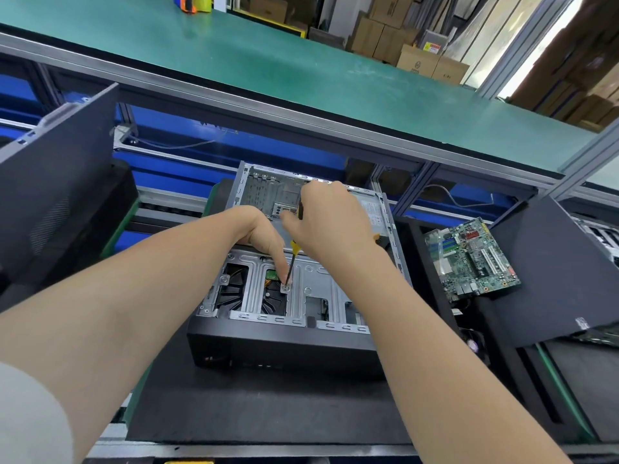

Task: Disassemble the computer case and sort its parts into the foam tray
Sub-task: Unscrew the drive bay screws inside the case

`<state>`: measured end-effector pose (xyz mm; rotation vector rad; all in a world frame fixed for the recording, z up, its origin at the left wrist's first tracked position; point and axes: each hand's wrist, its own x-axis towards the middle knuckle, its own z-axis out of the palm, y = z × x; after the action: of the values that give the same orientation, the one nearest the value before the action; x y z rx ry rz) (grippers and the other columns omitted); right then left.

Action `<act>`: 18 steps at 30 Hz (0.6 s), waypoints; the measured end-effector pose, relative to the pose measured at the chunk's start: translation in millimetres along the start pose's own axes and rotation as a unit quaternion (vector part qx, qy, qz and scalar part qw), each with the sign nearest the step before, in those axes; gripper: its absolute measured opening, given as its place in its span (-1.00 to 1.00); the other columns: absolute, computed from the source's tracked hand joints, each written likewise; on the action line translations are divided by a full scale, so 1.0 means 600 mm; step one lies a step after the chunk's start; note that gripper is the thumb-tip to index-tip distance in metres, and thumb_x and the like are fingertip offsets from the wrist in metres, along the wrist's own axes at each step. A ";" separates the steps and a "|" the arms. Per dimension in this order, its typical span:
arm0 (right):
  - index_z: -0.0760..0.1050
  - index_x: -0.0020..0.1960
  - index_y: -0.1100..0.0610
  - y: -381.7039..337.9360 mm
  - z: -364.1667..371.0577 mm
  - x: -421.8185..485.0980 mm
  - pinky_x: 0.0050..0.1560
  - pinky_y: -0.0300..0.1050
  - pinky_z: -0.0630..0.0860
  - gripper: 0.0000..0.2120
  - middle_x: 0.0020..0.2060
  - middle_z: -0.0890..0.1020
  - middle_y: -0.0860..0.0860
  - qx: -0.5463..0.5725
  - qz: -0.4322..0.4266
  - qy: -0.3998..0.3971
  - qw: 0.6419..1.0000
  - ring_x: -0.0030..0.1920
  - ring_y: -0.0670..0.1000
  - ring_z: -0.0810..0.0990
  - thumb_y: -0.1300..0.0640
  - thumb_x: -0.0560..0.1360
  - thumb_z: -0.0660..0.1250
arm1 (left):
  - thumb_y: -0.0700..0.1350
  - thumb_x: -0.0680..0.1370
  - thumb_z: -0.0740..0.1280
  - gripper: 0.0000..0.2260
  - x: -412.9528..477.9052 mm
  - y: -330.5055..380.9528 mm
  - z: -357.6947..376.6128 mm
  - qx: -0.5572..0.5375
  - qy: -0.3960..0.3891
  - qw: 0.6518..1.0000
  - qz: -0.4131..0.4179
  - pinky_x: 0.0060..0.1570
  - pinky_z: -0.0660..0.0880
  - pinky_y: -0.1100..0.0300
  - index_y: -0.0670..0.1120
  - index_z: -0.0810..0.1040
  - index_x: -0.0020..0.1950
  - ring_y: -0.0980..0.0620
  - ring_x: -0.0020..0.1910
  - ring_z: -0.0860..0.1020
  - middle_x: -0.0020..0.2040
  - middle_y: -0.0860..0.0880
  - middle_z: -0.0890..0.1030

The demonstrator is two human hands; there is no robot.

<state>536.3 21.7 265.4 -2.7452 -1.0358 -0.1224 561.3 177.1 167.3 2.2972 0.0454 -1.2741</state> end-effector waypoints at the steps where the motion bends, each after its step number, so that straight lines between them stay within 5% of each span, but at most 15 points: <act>1: 0.19 -0.29 0.03 -0.001 0.000 -0.001 -0.21 -0.03 0.37 -0.54 -0.31 0.33 0.00 -0.013 0.012 0.005 1.000 -0.18 0.20 0.49 -0.14 0.61 0.33 | 0.24 0.29 0.55 -0.08 -0.001 0.000 0.000 -0.003 0.002 1.000 -0.007 0.59 -0.01 -0.12 0.00 0.33 0.59 -0.03 0.63 0.04 0.65 0.03 0.15; 5: 0.23 -0.27 0.05 -0.004 -0.016 0.005 -0.27 -0.06 0.38 -0.54 -0.31 0.37 -0.01 0.006 0.028 -0.051 0.998 -0.21 0.17 0.49 -0.12 0.61 0.38 | 0.26 0.28 0.57 -0.10 -0.004 0.003 0.000 0.002 0.006 1.000 -0.013 0.60 0.01 -0.09 -0.01 0.40 0.55 -0.01 0.63 0.05 0.64 0.04 0.18; 11: 0.48 -0.22 0.09 0.001 -0.053 0.002 -0.38 -0.15 0.51 -0.77 -0.40 0.61 -0.01 0.026 -0.082 -0.147 0.985 -0.51 -0.10 0.52 0.09 0.53 0.47 | 0.27 0.26 0.58 0.09 -0.002 -0.002 -0.002 -0.025 0.013 0.999 -0.028 0.57 0.04 -0.18 0.04 0.12 0.66 -0.10 0.64 -0.02 0.68 -0.02 0.00; 15: 0.57 -0.23 -0.04 0.004 -0.074 0.002 -0.26 -0.16 0.50 -0.80 -0.28 0.64 -0.12 -0.018 -0.166 -0.183 0.969 -0.26 -0.15 0.56 0.24 0.43 0.48 | 0.17 0.41 0.52 -0.20 -0.006 0.002 0.002 -0.028 0.009 0.999 -0.021 0.47 0.12 0.01 0.00 0.33 0.57 -0.06 0.60 0.10 0.63 0.01 0.15; 18: 0.59 -0.25 -0.05 0.002 -0.075 0.005 -0.36 -0.26 0.34 -0.71 -0.30 0.61 -0.14 -0.044 -0.199 -0.214 0.955 -0.28 -0.18 0.51 0.35 0.38 0.37 | 0.12 0.45 0.52 -0.40 -0.008 0.001 0.004 -0.028 0.027 0.999 -0.020 0.31 0.20 0.06 0.03 0.46 0.45 -0.01 0.45 0.24 0.56 0.05 0.28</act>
<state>538.9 13.0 309.6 -2.6575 -1.7277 0.3953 556.8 176.9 170.5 2.2933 0.1438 -1.2159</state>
